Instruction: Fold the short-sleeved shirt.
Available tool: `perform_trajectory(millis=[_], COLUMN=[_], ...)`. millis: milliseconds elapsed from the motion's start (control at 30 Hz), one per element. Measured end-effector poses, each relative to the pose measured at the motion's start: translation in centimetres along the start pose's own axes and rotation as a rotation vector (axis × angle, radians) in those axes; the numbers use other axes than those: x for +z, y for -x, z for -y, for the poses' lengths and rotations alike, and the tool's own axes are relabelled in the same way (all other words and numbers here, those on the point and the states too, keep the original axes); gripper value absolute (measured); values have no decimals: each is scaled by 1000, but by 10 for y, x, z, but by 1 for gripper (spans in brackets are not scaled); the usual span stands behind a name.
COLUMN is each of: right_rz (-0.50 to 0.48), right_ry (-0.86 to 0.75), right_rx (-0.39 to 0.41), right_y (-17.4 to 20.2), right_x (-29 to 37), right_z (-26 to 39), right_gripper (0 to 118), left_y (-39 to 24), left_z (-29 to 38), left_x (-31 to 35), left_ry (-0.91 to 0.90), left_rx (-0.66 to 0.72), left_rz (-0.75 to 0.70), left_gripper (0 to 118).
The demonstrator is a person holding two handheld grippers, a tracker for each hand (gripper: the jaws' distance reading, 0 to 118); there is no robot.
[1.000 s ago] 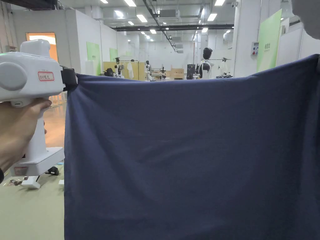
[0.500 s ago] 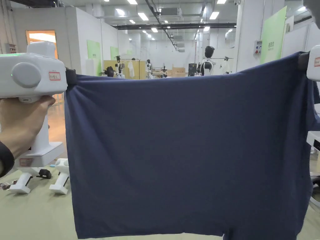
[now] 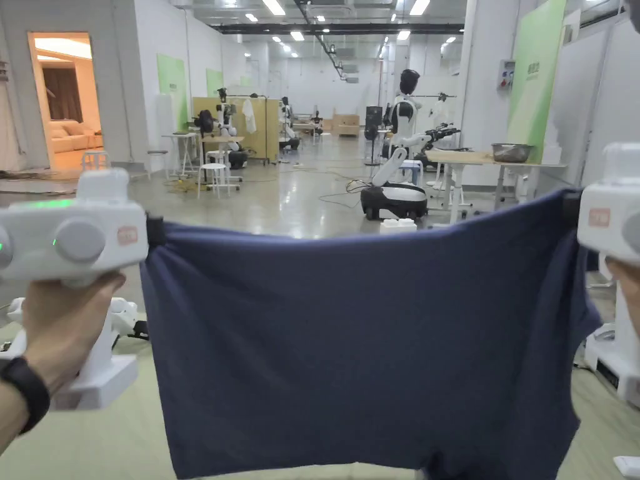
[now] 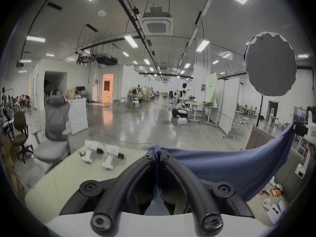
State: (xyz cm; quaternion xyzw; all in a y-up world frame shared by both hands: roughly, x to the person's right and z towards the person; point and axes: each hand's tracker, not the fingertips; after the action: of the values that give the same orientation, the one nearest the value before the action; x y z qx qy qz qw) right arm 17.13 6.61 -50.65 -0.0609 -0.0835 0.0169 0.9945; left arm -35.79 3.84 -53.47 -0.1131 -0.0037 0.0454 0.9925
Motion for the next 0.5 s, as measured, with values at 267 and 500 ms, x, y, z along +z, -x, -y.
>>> perform_trajectory(millis=[267,500], right_rz=[-140,-148], right_ry=[110,200], right_rx=[-24,-206], right_y=[-38,-76], right_x=[65,204], right_z=[125,236], right_gripper=[4,4], left_y=[22,58], left_z=[130,243], left_x=[68,184], left_ry=[131,199], left_rx=[69,107], left_rz=[116,151], left_gripper=[6,6])
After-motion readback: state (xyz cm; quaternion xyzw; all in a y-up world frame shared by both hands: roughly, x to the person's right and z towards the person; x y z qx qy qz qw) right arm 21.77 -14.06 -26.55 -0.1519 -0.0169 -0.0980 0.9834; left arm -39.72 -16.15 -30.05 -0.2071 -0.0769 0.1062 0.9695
